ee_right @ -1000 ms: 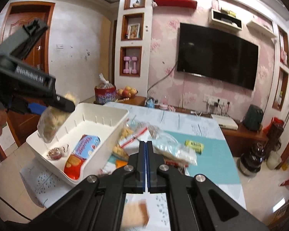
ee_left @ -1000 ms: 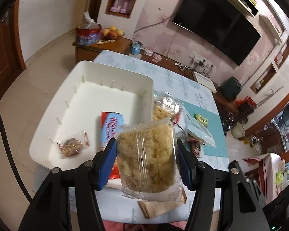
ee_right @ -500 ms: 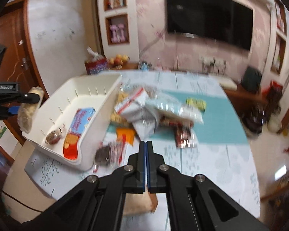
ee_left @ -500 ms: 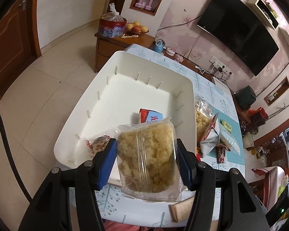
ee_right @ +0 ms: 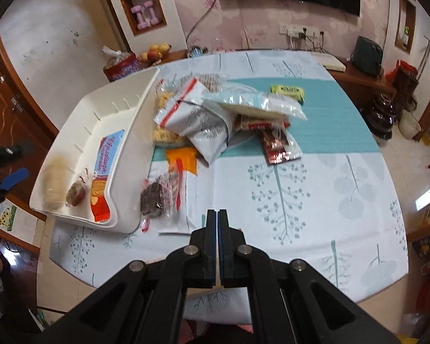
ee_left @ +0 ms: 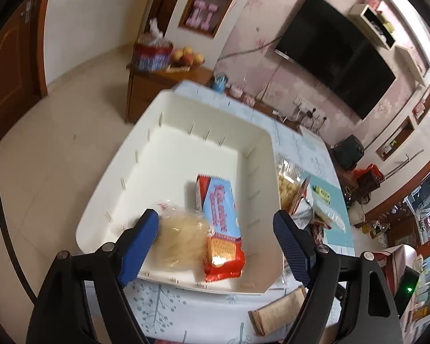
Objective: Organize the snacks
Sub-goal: 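Move the left tool toward the brown paper cracker pack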
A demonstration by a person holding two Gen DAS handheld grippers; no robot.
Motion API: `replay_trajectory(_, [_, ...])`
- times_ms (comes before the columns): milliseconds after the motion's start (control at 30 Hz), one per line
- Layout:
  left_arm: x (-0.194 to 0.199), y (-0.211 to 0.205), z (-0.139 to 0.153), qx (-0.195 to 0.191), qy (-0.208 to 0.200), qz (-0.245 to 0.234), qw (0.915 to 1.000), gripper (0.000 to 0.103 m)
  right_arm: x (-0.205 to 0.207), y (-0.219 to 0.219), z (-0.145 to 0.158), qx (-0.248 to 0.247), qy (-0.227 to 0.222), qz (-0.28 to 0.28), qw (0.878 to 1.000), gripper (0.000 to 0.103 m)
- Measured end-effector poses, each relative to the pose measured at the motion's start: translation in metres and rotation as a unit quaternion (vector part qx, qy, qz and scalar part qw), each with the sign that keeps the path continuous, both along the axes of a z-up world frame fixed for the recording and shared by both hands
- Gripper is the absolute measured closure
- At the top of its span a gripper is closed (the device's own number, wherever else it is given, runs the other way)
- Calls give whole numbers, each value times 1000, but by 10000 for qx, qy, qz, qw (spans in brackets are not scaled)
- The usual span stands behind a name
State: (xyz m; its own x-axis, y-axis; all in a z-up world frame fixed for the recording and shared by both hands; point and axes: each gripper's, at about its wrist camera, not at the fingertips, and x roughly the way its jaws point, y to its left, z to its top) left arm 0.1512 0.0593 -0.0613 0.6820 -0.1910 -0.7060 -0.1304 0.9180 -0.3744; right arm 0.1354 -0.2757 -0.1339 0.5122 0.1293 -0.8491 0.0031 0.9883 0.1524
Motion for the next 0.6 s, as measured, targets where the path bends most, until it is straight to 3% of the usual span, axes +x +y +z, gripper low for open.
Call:
replay_trajectory(367, [-26, -32, 16, 349, -581, -616, 9958, 21, -4, -8, -7, 156, 195, -84, 9997, 102])
replay_trajectory(600, [-45, -64, 18, 429, -639, -1151, 9904, 21, -10, -22, -7, 290, 120, -138, 9994, 101])
